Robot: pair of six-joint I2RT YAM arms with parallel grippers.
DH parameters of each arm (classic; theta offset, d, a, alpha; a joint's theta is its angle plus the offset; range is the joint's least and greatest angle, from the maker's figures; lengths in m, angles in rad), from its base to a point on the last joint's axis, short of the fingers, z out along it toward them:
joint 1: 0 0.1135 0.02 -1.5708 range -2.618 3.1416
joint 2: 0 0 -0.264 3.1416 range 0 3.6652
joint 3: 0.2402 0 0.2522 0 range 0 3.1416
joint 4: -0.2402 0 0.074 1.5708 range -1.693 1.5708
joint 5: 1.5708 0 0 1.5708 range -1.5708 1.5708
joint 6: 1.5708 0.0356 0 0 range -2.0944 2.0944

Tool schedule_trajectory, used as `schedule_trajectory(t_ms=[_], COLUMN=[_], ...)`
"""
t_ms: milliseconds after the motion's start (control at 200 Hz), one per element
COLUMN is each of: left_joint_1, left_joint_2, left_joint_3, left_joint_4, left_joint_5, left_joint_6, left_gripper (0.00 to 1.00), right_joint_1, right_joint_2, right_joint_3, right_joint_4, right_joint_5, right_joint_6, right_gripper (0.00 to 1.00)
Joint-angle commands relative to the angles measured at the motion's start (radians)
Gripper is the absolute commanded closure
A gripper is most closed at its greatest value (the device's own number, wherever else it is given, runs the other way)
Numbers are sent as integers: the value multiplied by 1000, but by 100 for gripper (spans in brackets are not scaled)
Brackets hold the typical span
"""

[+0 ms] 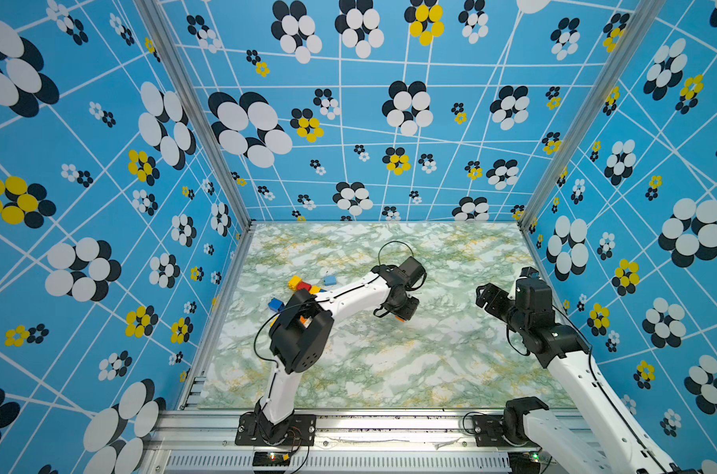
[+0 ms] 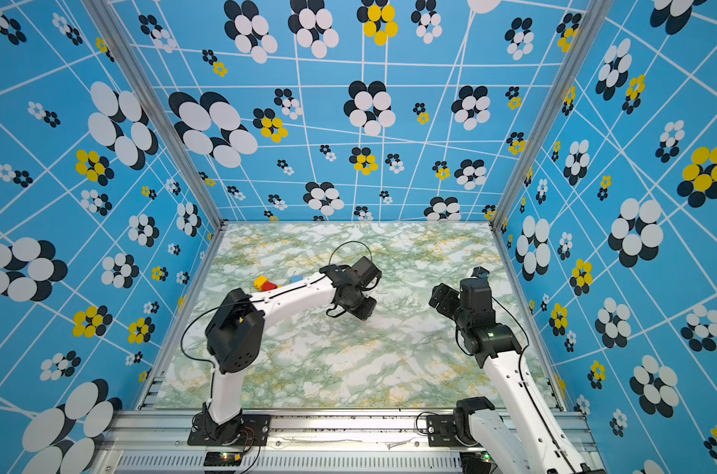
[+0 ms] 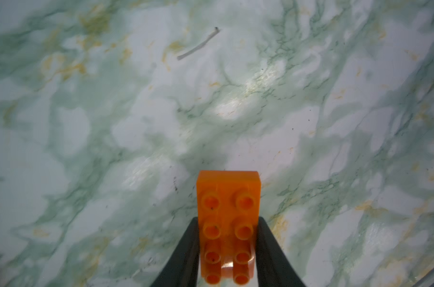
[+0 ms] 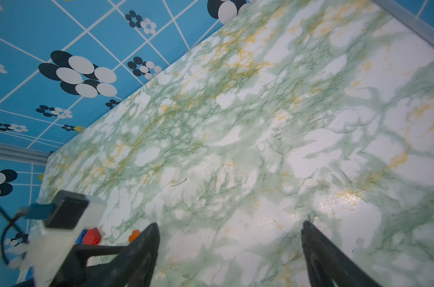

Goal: Assemble the letter p with lego
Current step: Place the lego brick at the center of the board.

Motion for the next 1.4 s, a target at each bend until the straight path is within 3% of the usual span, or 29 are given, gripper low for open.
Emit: schedule_trajectory(t_ms=[0,310,600,775,920,1024,1049,1219,1299,1394], left_joint_1=[3,4,31,39,37,40,40,43,53,73], left_joint_2=[87,220,331,380,387,379,377,318,237,78], left_joint_3=[134,280,439,502,503,530,538,556,487,287], left_joint_4=[-150,-302,-377,-384,-355,-345,-344,-354,-310,-161], left_joint_5=[44,94,58,51,16,10,10,34,37,-5], left_joint_6=[259,781,984,1009,1008,967,956,867,791,660], left_gripper=[83,83,81,79,70,58,51,46,45,45], right_joint_1=[6,5,6,6,6,6,6,6,6,6], right_joint_2=[-47,-96,-75,-63,-59,-53,-51,-37,-36,-37], right_joint_3=[-4,-39,-41,-30,-30,-30,-29,-21,-20,-29], right_joint_4=[-52,-72,-63,-67,-64,-59,-59,-55,-52,-42], right_joint_5=[26,35,33,34,29,25,25,26,28,30], right_joint_6=[-5,29,47,45,61,67,67,67,68,68], right_gripper=[10,10,10,10,10,10,10,10,10,10])
